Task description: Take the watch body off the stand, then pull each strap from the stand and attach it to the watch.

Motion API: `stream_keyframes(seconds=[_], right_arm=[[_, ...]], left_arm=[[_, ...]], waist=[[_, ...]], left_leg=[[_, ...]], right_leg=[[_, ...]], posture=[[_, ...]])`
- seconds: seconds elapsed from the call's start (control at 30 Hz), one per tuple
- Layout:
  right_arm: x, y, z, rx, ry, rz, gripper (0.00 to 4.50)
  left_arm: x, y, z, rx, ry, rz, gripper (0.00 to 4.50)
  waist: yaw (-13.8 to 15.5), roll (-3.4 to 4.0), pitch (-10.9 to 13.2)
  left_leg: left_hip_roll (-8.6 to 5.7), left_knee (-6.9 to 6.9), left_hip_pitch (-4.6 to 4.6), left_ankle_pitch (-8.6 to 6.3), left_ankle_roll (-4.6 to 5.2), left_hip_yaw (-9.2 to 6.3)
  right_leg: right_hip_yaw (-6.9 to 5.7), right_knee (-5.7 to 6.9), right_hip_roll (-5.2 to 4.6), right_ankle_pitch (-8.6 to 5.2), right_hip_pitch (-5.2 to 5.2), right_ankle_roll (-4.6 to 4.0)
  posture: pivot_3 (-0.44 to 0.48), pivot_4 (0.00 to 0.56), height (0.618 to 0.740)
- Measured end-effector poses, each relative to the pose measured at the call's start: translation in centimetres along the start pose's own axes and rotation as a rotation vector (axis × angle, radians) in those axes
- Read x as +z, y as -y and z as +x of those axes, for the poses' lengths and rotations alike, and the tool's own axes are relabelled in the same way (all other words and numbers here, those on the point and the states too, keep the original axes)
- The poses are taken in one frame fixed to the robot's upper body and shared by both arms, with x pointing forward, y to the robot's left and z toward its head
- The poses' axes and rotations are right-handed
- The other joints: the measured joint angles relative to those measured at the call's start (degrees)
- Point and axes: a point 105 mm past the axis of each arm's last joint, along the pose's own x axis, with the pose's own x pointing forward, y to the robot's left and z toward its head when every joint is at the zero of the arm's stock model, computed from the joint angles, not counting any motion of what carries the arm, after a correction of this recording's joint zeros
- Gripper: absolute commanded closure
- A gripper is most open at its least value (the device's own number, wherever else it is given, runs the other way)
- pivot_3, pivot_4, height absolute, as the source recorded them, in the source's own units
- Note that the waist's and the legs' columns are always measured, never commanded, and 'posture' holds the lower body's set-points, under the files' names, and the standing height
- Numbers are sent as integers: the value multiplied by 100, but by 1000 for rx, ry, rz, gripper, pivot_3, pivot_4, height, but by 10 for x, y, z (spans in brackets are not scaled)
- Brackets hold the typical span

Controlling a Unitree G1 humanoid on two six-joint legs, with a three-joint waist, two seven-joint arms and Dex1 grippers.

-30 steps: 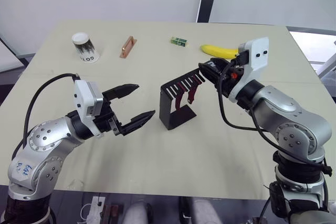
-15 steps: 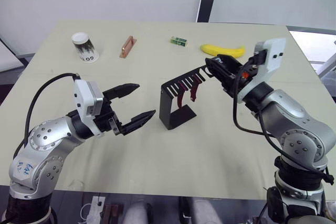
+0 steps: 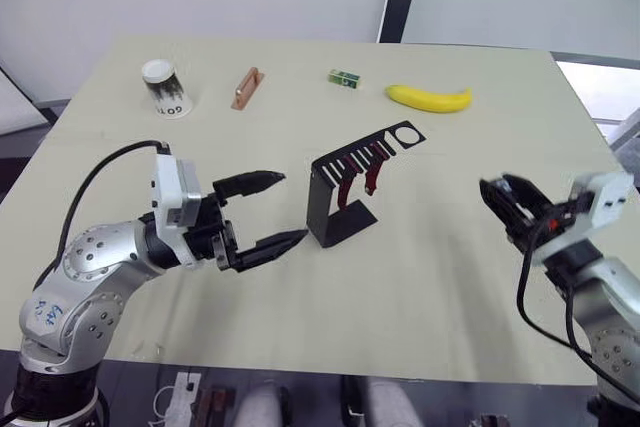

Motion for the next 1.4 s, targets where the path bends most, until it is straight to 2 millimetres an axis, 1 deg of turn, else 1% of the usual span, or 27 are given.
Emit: stream_keyframes(seconds=[0.1,0.23,0.3,0.37,0.6,0.73,0.8,0.83,0.9,0.93,0.97,1.07,1.13,1.23,1.3,1.4], right_arm=[[-27,18,-3,-87,-40,-12,2904],[-54,25,-2,-134,-81,1,2904],[-65,23,0,-137,-102,-3,2904],[-71,23,2,-141,-110,-2,2904],[-77,15,6,-123,-122,0,2904],[-78,14,6,-122,-122,4,2904],[-78,13,6,-119,-124,5,1824],[-77,13,6,-118,-123,8,1529],[-77,12,7,-115,-121,12,522],[-77,12,6,-115,-121,11,130],[-77,12,6,-112,-121,8,60],[-75,13,3,-89,-128,-6,60],[-69,16,-1,-53,-117,-2,60],[-44,21,-14,36,-87,-14,60],[-27,18,-21,129,-86,-51,60],[-11,15,-30,236,-100,-110,60]], left_arm=[[-5,10,2,-62,-22,-14,0],[-9,21,6,-119,-37,-22,0],[-10,23,7,-129,-39,-26,0],[-10,23,7,-128,-42,-25,0],[-11,22,7,-123,-52,-20,0],[-11,21,6,-120,-57,-18,0],[-11,21,6,-118,-58,-18,0],[-11,21,6,-118,-58,-17,0],[-11,20,5,-115,-60,-15,0],[-11,20,5,-114,-61,-14,0],[-11,20,5,-112,-62,-13,0],[-11,18,2,-102,-74,-4,0],[-12,16,-2,-83,-94,-2,0],[-18,13,-13,-36,-128,-10,0],[-23,11,-21,6,-153,-13,0],[-31,4,-37,97,-181,-3,0]], waist=[[-15,0,0],[13,1,0],[20,1,0],[23,1,0],[24,2,1],[22,2,0],[21,2,0],[22,2,0],[28,1,0],[30,1,0],[31,1,0],[32,1,0],[32,2,1],[24,5,2],[22,6,3],[30,2,1]], left_leg=[[2,0,17,3,-6,8],[1,-2,28,3,-6,14],[1,-2,30,2,-6,15],[1,-3,31,2,-6,15],[1,-3,32,2,-6,16],[1,-3,34,2,-6,16],[1,-3,35,2,-6,16],[1,-3,36,2,-6,16],[1,-3,39,2,-6,16],[0,-3,39,2,-6,16],[0,-3,39,1,-6,16],[0,-3,38,1,-5,16],[0,-3,38,1,-5,16],[1,-6,42,0,-3,18],[3,-10,52,-2,-2,21],[3,-13,64,-4,2,23]], right_leg=[[9,11,6,-1,3,-2],[17,15,5,-2,5,-4],[19,16,4,-2,6,-4],[19,17,4,-2,6,-4],[20,19,4,-2,6,-4],[20,20,4,-2,7,-4],[20,21,4,-2,8,-4],[20,21,4,-2,9,-4],[20,20,3,-2,13,-3],[20,20,3,-2,13,-4],[20,20,3,-2,13,-4],[20,20,3,-2,13,-4],[20,20,3,-2,13,-4],[22,21,4,-2,14,-4],[25,19,6,-2,20,-4],[27,15,7,-2,29,-4]], posture=[[0,150,739],[0,150,739],[0,150,739],[0,150,739],[0,150,739],[0,150,739],[0,150,739],[0,150,739],[0,150,739],[0,150,739],[0,150,739],[0,150,739],[0,150,739],[0,150,739],[0,150,739],[0,150,739]])
